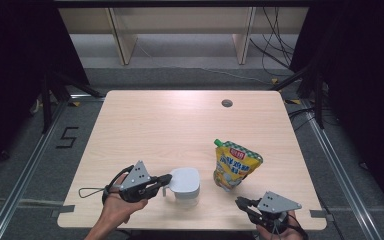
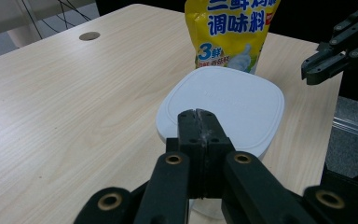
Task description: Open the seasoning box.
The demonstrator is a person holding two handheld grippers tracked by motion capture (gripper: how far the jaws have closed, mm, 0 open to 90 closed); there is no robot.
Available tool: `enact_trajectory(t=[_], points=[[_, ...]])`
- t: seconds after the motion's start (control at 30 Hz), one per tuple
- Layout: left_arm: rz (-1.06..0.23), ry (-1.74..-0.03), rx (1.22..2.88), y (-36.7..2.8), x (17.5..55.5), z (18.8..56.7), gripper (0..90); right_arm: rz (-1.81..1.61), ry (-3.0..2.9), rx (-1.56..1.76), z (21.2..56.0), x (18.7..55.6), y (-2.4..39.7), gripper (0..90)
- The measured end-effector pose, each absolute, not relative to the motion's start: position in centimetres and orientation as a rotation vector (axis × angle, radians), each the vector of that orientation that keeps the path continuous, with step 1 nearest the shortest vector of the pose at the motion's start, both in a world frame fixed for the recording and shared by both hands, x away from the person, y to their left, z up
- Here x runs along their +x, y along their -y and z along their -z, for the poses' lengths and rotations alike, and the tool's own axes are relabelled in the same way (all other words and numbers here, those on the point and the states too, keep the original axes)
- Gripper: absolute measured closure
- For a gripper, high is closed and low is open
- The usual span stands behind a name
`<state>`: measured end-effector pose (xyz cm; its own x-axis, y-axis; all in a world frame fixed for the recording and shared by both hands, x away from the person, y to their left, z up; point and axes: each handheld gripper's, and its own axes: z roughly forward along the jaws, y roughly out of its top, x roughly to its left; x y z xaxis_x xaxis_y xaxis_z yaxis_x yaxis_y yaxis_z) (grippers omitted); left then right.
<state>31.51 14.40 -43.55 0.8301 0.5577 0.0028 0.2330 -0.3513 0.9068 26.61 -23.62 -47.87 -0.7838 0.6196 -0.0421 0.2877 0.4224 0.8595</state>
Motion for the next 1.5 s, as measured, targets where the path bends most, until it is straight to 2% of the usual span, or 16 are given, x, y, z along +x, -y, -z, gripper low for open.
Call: enact_trajectory(t=[0.63, 1.5], points=[[-0.352, -0.618, 1.913, -14.7, 31.5, 43.8, 88.7, -1.437, -2.325, 0.664, 46.9, 28.8, 18.3, 89.6], [-0.360, -0.606, 1.904, -15.1, 31.3, 44.1, 88.7, -1.495, -2.322, 0.552, 45.1, 30.5, 14.7, 90.0]])
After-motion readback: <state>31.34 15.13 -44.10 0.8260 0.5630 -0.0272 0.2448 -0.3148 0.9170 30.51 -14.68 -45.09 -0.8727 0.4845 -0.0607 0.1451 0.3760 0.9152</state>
